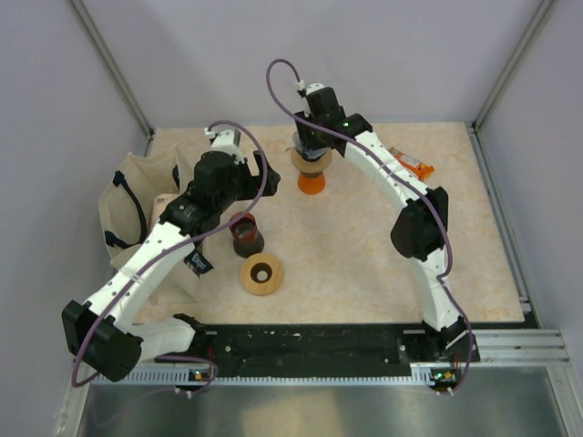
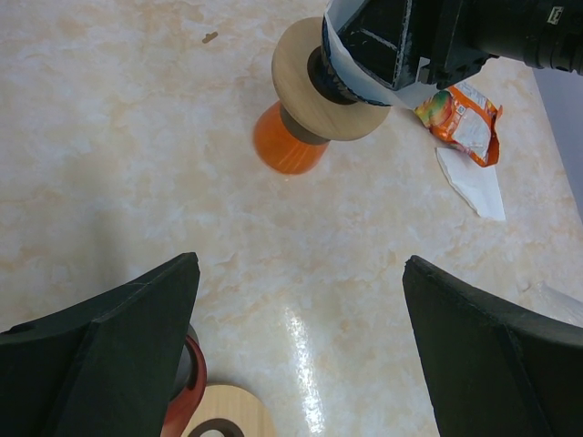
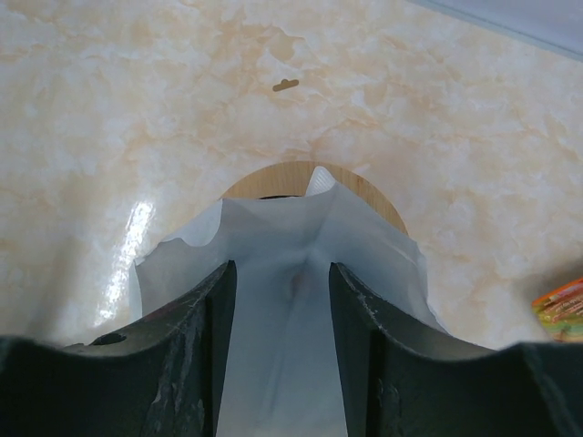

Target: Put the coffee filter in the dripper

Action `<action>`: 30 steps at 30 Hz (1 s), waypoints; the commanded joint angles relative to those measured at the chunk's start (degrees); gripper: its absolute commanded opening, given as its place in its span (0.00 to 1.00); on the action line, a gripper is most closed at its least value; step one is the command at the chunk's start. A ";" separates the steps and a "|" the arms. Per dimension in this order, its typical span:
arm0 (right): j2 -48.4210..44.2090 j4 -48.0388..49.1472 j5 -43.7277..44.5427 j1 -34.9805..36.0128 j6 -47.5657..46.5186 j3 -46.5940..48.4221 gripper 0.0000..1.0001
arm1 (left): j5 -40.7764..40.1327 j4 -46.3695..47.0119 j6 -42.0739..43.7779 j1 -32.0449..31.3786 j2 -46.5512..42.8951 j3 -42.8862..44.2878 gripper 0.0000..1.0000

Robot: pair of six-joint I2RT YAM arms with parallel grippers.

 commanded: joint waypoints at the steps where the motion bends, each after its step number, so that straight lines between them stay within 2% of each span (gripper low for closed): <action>1: -4.10 1.42 0.42 0.21 -0.43 1.66 0.47 | 0.71 2.20 -0.49 0.21 -1.41 -0.46 0.99; 17: -8.14 3.17 -0.10 0.39 -0.16 1.57 0.50 | 1.24 2.38 -0.49 0.21 -1.67 -0.55 0.99; 23: -15.24 5.80 0.60 0.39 -2.00 -1.67 0.55 | 0.80 2.20 -0.75 0.30 -2.29 -0.55 0.99; 26: -21.83 9.67 2.18 0.39 -3.15 -9.22 0.66 | 0.62 2.20 -0.84 0.30 -2.81 -0.98 0.99; 30: -33.60 16.69 7.52 -0.05 -5.17 -27.56 0.86 | 0.53 1.94 -0.84 0.30 -4.21 -1.86 0.99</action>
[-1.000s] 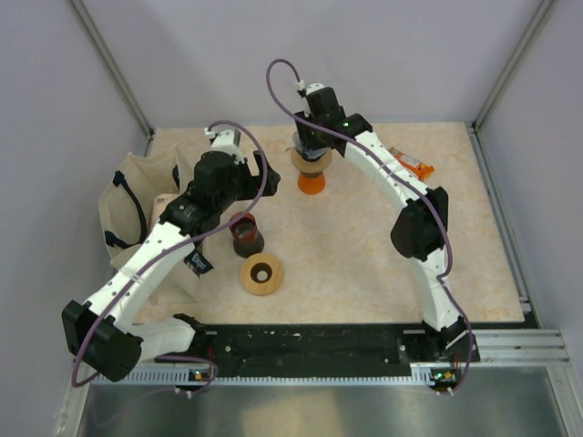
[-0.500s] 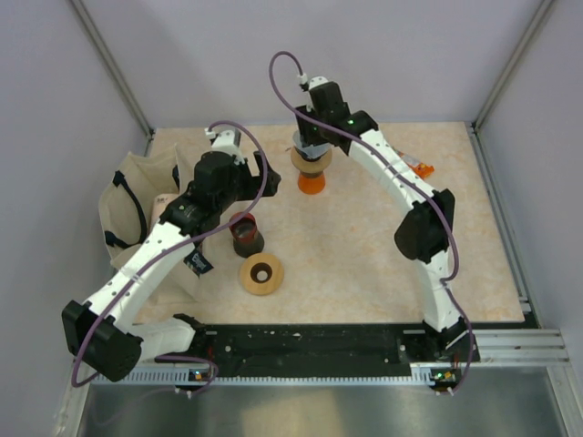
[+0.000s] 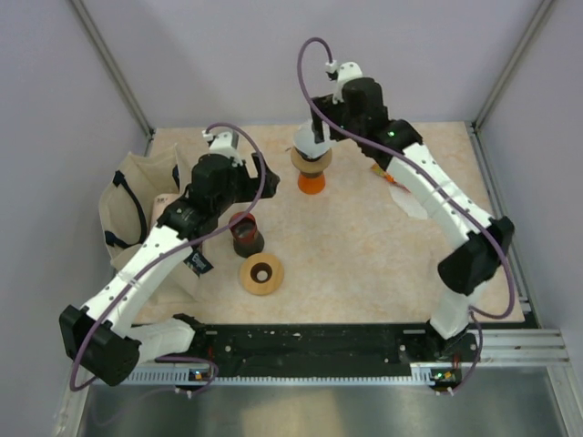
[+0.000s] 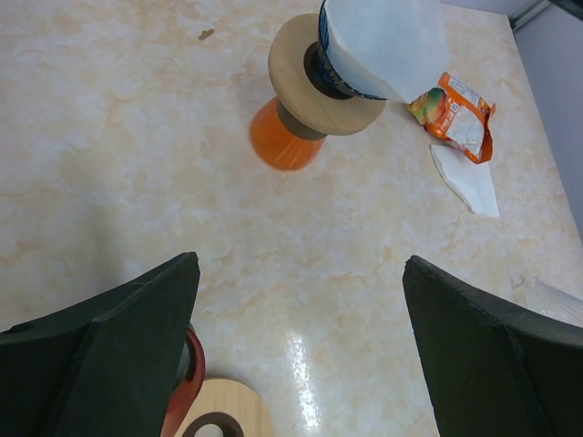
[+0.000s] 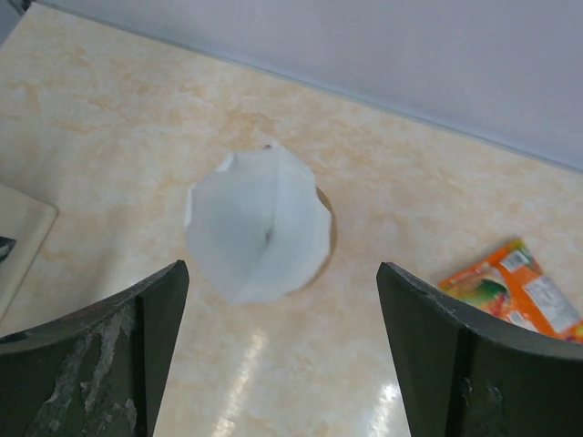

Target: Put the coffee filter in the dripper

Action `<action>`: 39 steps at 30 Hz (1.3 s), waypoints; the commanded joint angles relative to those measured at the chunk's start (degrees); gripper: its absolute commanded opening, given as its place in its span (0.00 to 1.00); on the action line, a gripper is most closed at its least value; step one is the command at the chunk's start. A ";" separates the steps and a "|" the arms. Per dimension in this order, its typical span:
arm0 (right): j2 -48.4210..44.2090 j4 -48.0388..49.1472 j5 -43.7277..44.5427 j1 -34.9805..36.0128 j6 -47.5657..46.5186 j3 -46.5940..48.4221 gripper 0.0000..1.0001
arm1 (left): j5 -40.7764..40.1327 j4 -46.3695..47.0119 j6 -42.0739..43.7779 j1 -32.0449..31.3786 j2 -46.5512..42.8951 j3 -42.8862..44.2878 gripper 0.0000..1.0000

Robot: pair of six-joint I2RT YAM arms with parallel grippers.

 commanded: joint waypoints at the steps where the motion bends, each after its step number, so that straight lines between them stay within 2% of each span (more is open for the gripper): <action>1: -15.45 11.58 7.73 -0.34 -2.83 -17.31 0.89 | -0.10 2.09 -0.42 0.30 -3.26 -1.23 0.99; 5: -28.46 17.93 12.76 -3.49 0.05 -34.64 0.97 | -0.63 1.83 -0.68 0.30 -5.28 -3.07 0.99; 11: -46.40 22.94 16.62 -7.89 6.91 -55.74 0.99 | -0.28 2.09 -1.74 0.30 -6.78 -5.71 0.99; 15: -51.52 23.57 16.98 -9.56 11.48 -64.81 0.99 | -0.45 1.65 -2.44 0.21 -7.04 -7.29 0.99; 18: -52.22 22.07 13.22 -10.09 14.03 -68.68 0.99 | -1.50 0.34 -2.71 0.30 -7.83 -8.17 0.99; 20: -51.70 20.32 8.30 -10.09 14.56 -69.48 0.98 | -2.12 -0.19 -2.79 0.30 -8.44 -8.61 0.99; 22: -51.35 17.34 7.23 -10.01 16.93 -69.66 0.98 | -2.21 -0.55 -2.71 0.30 -9.15 -8.97 0.99; 24: -51.52 17.93 2.25 -10.01 18.78 -71.50 0.98 | -2.39 -1.51 -2.71 0.30 -9.67 -9.49 0.99; 28: -49.07 29.68 -20.85 -8.96 24.65 -76.50 0.97 | -2.92 -2.92 -2.88 0.30 -11.17 -10.20 0.99; 29: -47.67 32.68 -22.55 -5.64 26.41 -77.91 0.97 | -2.91 -3.01 -3.06 0.21 -11.61 -10.55 0.99; 32: -41.00 35.96 -15.82 5.43 26.17 -75.57 0.98 | -2.30 -3.01 -3.32 0.30 -13.10 -11.08 0.99; 39: -17.80 40.26 -17.83 16.09 31.52 -65.55 0.94 | -2.82 -7.92 -4.20 0.30 -17.49 -12.30 0.99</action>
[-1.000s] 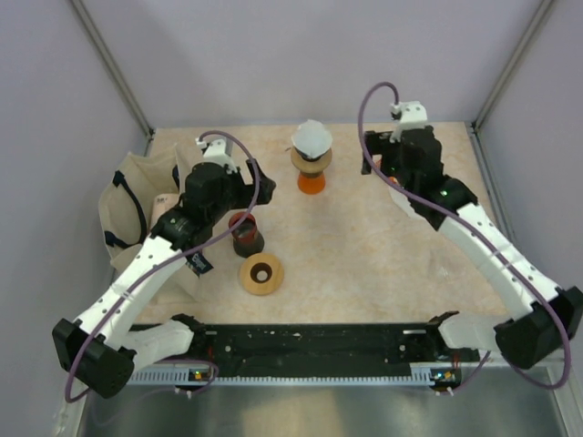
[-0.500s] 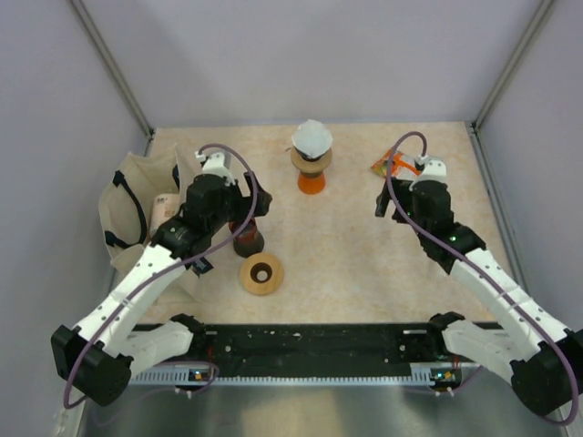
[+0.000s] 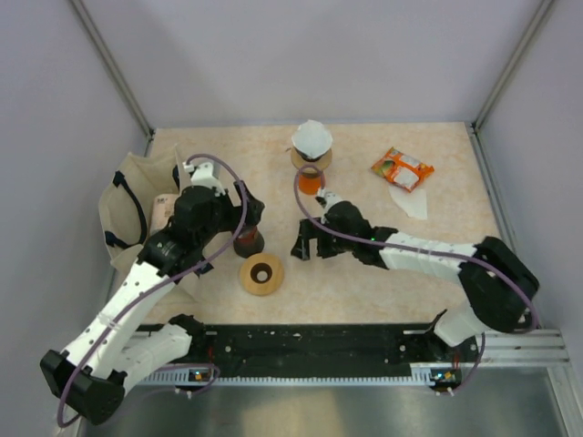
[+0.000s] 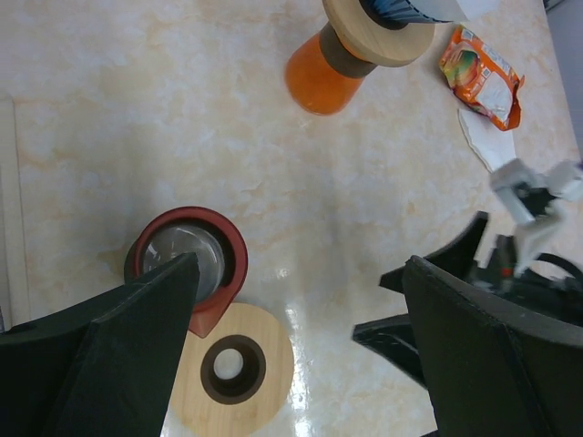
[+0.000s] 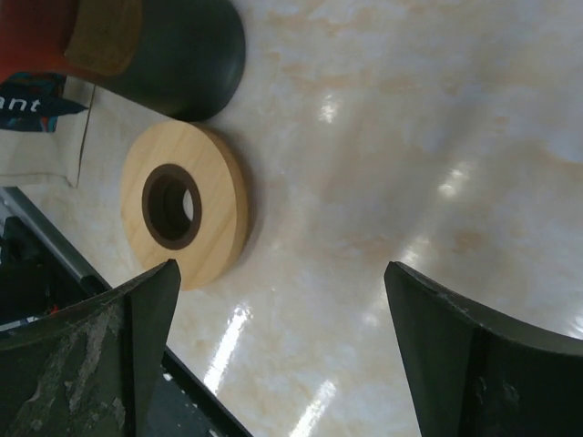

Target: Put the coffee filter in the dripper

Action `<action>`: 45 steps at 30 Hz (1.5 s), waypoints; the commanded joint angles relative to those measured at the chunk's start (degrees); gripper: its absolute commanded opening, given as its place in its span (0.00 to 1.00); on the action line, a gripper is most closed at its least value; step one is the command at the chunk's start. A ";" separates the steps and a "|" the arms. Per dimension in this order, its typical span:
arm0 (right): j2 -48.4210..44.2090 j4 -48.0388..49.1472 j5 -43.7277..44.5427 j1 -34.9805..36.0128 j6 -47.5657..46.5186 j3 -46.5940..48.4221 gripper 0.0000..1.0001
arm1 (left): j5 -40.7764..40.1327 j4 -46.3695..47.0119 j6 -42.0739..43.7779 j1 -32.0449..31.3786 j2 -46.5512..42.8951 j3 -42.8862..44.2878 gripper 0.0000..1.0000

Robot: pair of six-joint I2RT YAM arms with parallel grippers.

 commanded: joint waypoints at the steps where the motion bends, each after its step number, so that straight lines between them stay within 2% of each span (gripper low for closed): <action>1: 9.52 6.49 -2.35 4.88 4.73 7.33 0.93 | -1.36 -3.12 -1.34 0.21 -4.53 -1.79 0.99; 3: 13.65 7.82 -4.02 6.82 5.35 9.44 0.86 | -2.68 -3.74 -1.51 0.21 -6.38 -2.93 0.99; 5: 16.38 7.21 -3.76 8.13 5.62 11.99 0.85 | -3.47 -4.44 -1.60 0.30 -7.53 -3.55 0.99; 11: 22.62 1.41 3.89 11.74 4.39 18.32 0.73 | -4.79 -5.94 -1.52 0.30 -7.97 -3.47 0.99; 22: 27.20 -1.06 4.59 13.24 4.48 19.64 0.70 | -5.76 -6.29 -1.08 0.30 -7.80 -3.38 0.99; 28: 29.05 -6.06 12.05 15.26 5.18 22.20 0.62 | -8.57 -8.14 -1.25 0.21 -8.23 -2.76 0.99; 34: 28.88 -9.76 17.51 16.67 5.70 22.55 0.52 | -9.63 -7.87 -1.43 0.30 -9.47 -3.03 0.99; 39: 25.55 -7.66 17.25 16.76 4.22 20.18 0.29 | -10.33 -8.23 -1.69 0.30 -9.55 -2.94 0.99; 42: 21.77 -4.93 15.14 16.67 2.28 17.81 0.23 | -10.24 -7.70 -1.78 0.30 -9.64 -3.11 0.99; 45: 17.81 -4.75 14.70 16.76 0.70 15.79 0.22 | -10.42 -7.08 -1.95 0.30 -9.90 -3.29 0.99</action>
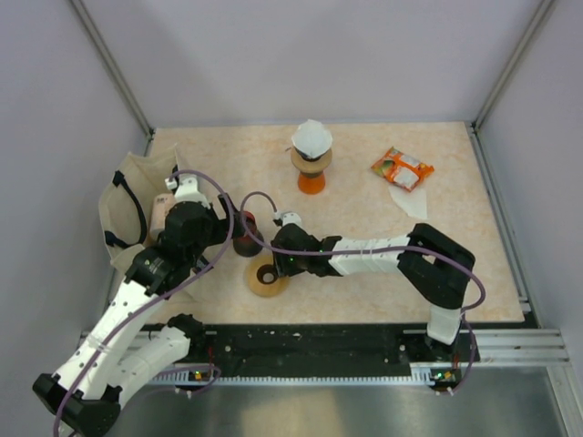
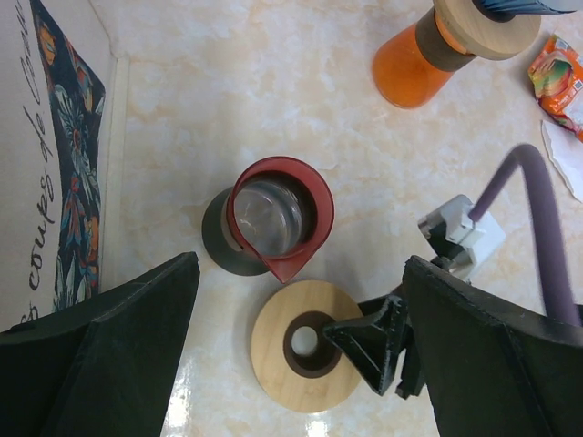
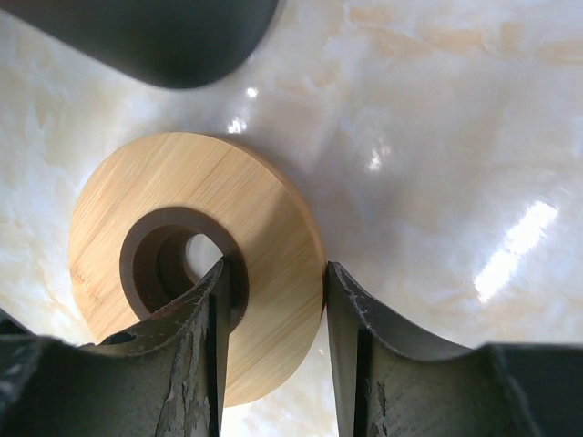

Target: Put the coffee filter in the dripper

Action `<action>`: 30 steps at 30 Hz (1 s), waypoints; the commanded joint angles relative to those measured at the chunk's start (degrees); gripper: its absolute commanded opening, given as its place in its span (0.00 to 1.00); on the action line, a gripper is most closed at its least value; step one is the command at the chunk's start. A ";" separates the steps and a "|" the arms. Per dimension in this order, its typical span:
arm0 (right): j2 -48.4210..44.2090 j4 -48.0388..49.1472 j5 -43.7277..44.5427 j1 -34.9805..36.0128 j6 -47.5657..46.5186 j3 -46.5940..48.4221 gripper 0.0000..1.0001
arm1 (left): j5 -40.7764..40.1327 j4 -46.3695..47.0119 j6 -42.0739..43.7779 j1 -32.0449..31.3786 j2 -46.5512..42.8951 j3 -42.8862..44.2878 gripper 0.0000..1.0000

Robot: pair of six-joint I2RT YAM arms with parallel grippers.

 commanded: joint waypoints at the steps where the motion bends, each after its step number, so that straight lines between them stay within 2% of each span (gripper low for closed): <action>1: -8.57 0.89 -0.53 0.67 -3.59 -2.84 0.22 | -1.04 2.56 -0.77 0.21 -1.25 0.01 0.99; 6: -17.10 -2.44 -1.94 -0.12 -7.01 -4.43 0.21 | -1.83 3.44 -1.39 0.30 -1.51 0.19 0.99; 11: -20.72 -5.70 -4.93 -4.77 -8.95 2.23 0.20 | -3.41 3.96 -1.92 0.30 -2.39 0.19 0.99; 16: -13.88 -12.55 -1.07 -6.98 -11.76 17.07 0.21 | -4.82 2.73 -2.53 0.30 -3.62 -0.08 0.99; 19: -8.43 -14.92 -2.56 -7.24 -13.17 25.69 0.21 | -5.00 2.47 -2.88 0.21 -4.32 -0.08 0.99; 30: 5.46 -20.99 -8.18 -7.24 -15.55 41.45 0.22 | -6.49 -0.25 -4.37 0.21 -5.47 0.19 0.99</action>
